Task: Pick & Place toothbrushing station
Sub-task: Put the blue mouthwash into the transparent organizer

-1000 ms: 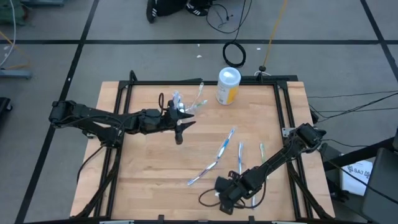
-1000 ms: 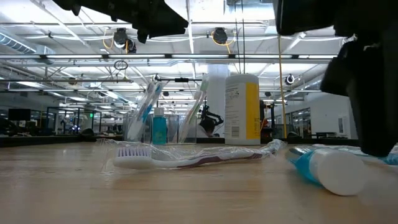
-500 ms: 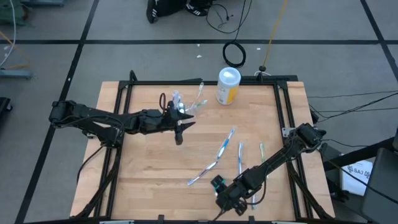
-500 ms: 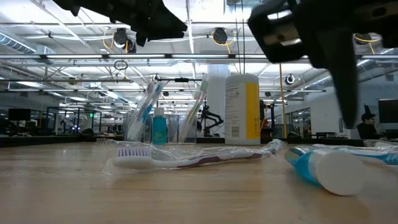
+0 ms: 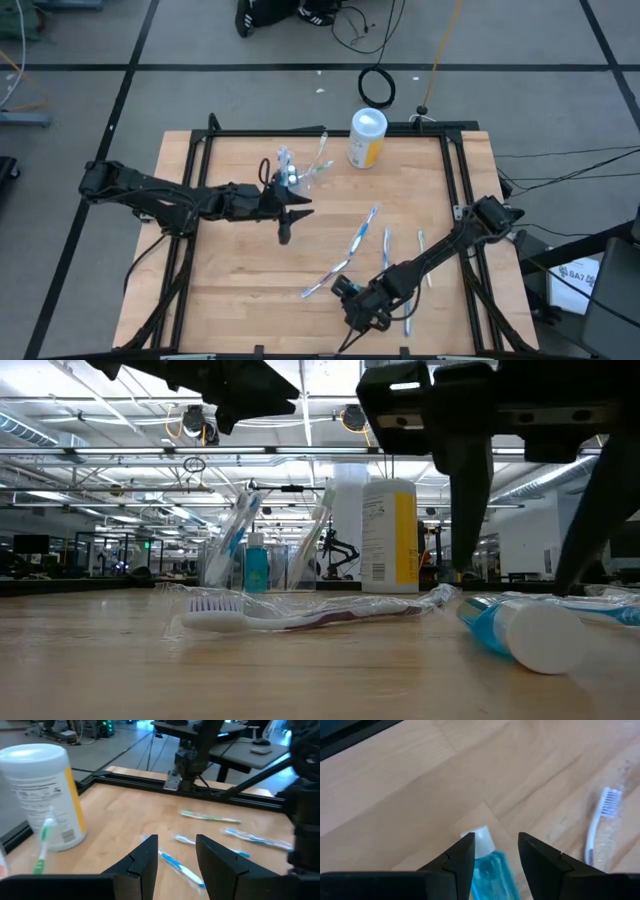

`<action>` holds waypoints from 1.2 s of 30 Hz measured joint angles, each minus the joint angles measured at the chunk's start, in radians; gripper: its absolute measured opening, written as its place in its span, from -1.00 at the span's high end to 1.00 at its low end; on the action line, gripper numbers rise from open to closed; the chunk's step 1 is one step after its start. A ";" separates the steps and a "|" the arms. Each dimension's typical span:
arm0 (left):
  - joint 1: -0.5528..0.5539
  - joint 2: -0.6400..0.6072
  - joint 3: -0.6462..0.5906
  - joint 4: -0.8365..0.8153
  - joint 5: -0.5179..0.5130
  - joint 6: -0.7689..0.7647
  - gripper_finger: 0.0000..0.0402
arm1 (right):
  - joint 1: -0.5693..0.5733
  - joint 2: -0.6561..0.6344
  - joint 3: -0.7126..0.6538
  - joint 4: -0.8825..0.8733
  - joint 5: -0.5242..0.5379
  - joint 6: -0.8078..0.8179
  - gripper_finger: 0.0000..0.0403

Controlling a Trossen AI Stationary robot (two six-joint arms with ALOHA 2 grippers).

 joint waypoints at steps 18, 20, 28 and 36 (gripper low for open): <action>-0.060 0.000 0.000 0.002 -0.005 0.006 0.32 | -0.019 0.000 -0.114 0.132 -0.055 -0.107 0.30; -0.060 0.000 0.000 0.001 -0.005 0.006 0.32 | -0.025 0.000 -0.126 0.138 -0.058 -0.112 0.30; -0.060 0.000 0.000 -0.003 -0.005 0.000 0.32 | -0.043 -0.004 -0.174 0.151 -0.056 -0.116 0.45; -0.083 -0.037 0.000 -0.006 0.011 -0.064 0.32 | -0.050 -0.008 -0.177 0.217 -0.051 -0.126 0.49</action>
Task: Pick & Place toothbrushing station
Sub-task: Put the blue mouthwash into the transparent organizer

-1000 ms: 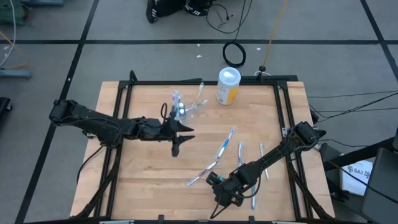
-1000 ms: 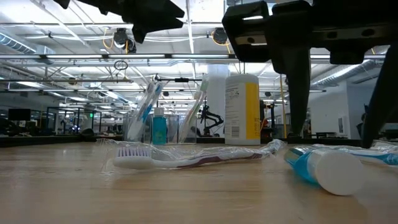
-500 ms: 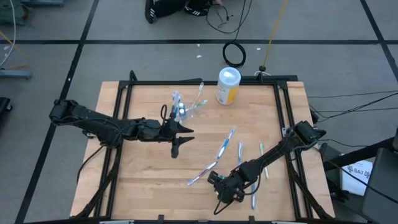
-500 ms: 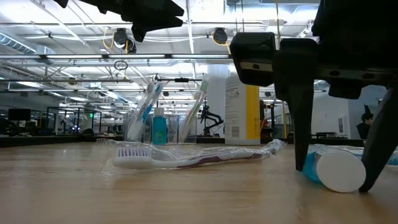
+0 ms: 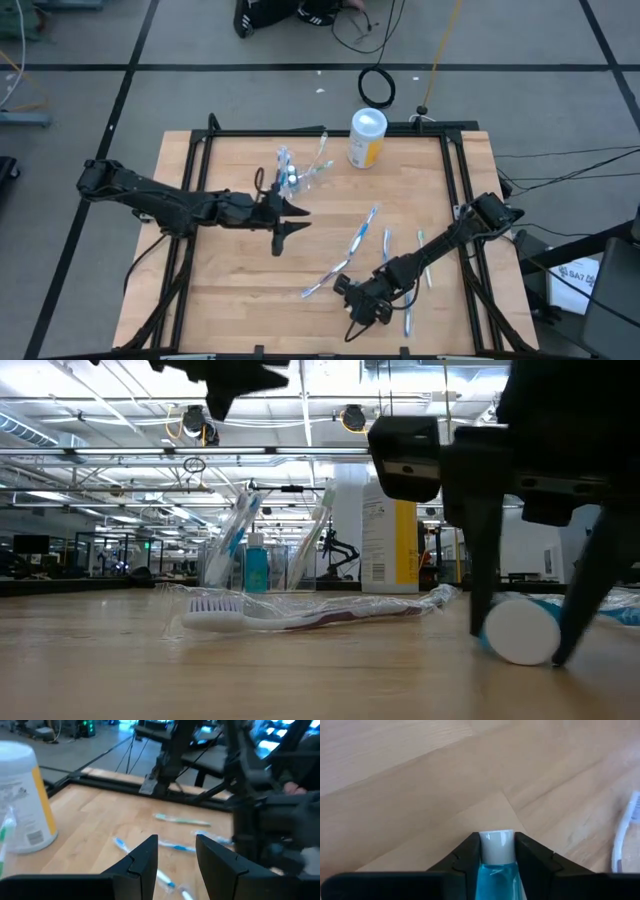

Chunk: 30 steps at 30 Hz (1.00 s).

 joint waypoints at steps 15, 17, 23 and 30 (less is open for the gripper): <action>-0.107 -0.133 0.000 -0.071 -0.008 0.004 0.32 | -0.179 -0.220 -0.002 0.223 0.200 -0.115 0.53; -0.116 -0.134 0.000 -0.078 -0.008 0.018 0.32 | -0.236 -0.245 -0.002 0.295 0.142 -0.126 0.52; -0.117 -0.133 0.000 -0.083 -0.055 0.048 0.32 | -0.428 -0.254 -0.097 0.746 -0.097 -0.024 0.54; -0.114 -0.133 0.000 -0.112 -0.148 0.097 0.32 | -0.585 -0.133 -0.254 1.408 -0.105 0.174 0.55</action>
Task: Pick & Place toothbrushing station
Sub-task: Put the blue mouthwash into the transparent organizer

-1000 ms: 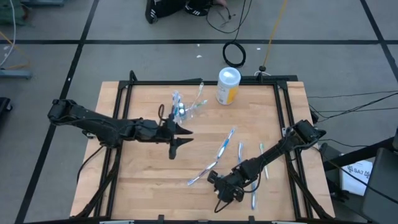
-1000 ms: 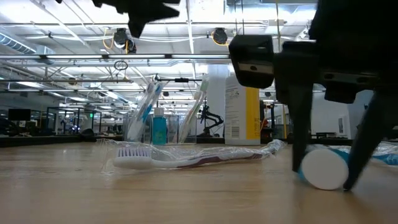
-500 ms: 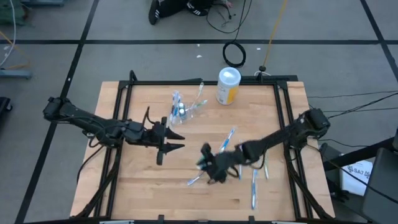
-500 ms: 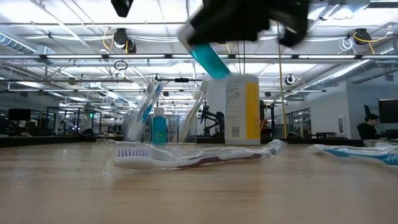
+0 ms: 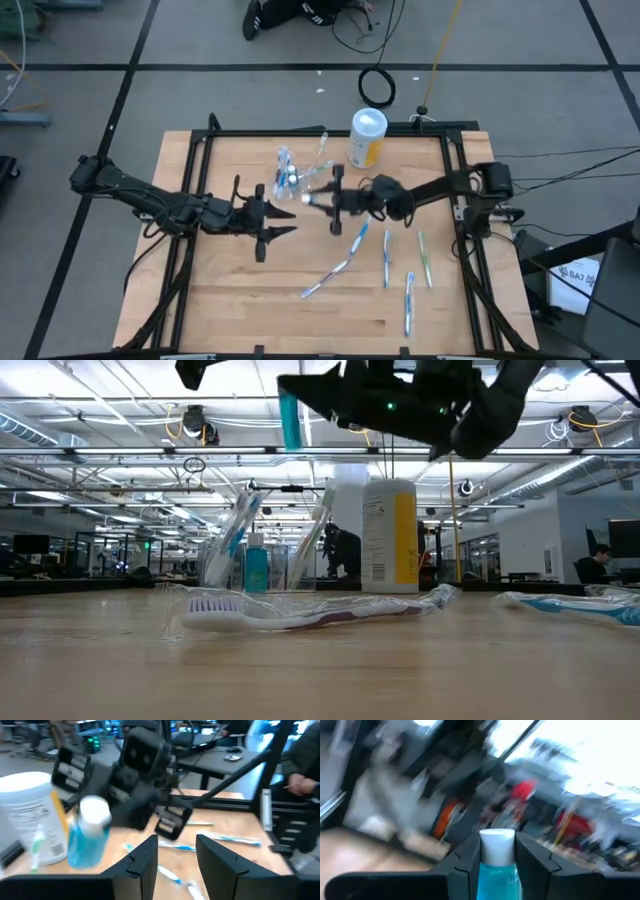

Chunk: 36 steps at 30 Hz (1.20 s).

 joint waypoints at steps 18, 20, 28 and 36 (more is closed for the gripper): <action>0.084 0.064 -0.002 -0.239 -0.277 0.041 0.27 | -0.088 0.124 0.043 0.119 -0.159 0.398 0.52; 0.101 0.088 0.001 -0.224 -0.241 0.008 0.20 | -0.085 0.129 0.042 0.131 -0.236 0.464 0.52; 0.130 0.227 0.000 -0.143 -0.091 0.003 -0.23 | -0.061 0.129 0.042 0.152 -0.319 0.518 0.52; 0.130 0.260 0.000 -0.011 -0.024 0.052 -0.51 | -0.061 0.127 0.042 0.111 -0.318 0.476 0.52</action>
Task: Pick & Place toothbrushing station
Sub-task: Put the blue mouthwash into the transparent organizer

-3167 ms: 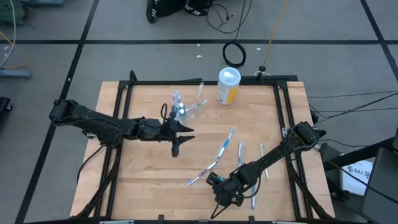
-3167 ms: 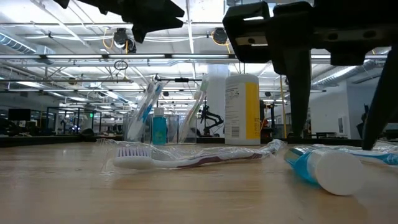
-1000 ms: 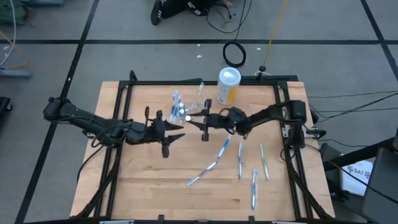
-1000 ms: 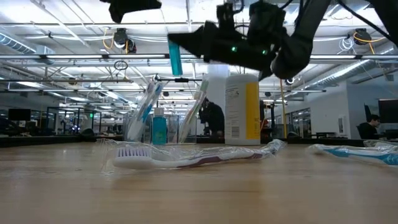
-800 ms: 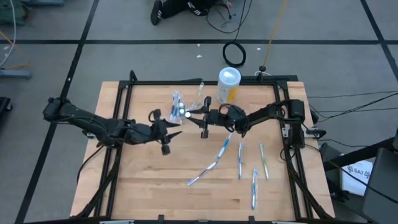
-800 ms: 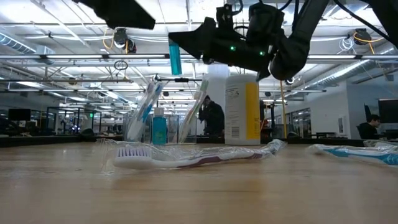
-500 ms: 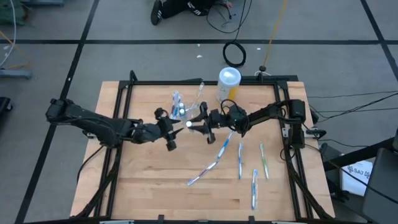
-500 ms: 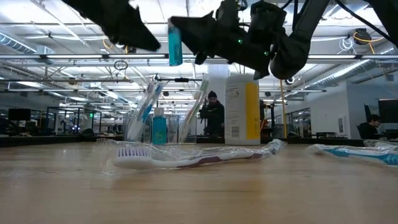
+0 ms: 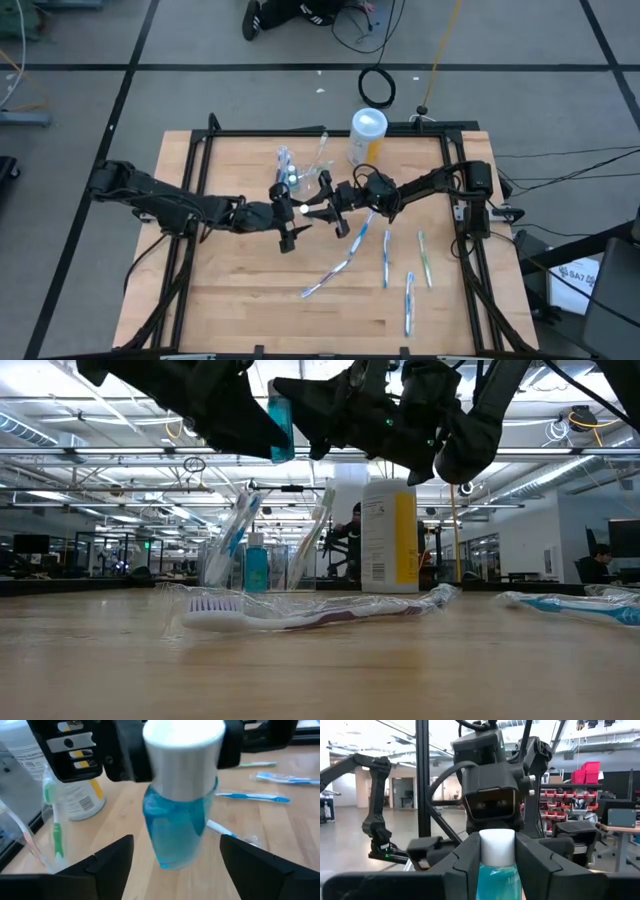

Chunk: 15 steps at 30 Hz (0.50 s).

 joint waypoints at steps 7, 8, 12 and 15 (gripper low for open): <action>0.001 0.000 0.000 0.020 0.009 -0.001 -0.43 | 0.000 0.000 0.000 0.001 0.000 -0.007 0.52; 0.001 0.000 0.000 0.020 0.009 -0.001 -0.38 | 0.000 0.000 0.000 0.002 0.000 -0.007 0.52; 0.001 0.000 0.000 0.023 0.014 -0.002 -0.15 | 0.000 0.000 0.000 0.001 0.000 -0.008 0.52; 0.001 0.000 0.000 0.022 0.039 -0.001 0.02 | 0.000 0.000 0.000 0.001 -0.001 -0.023 0.52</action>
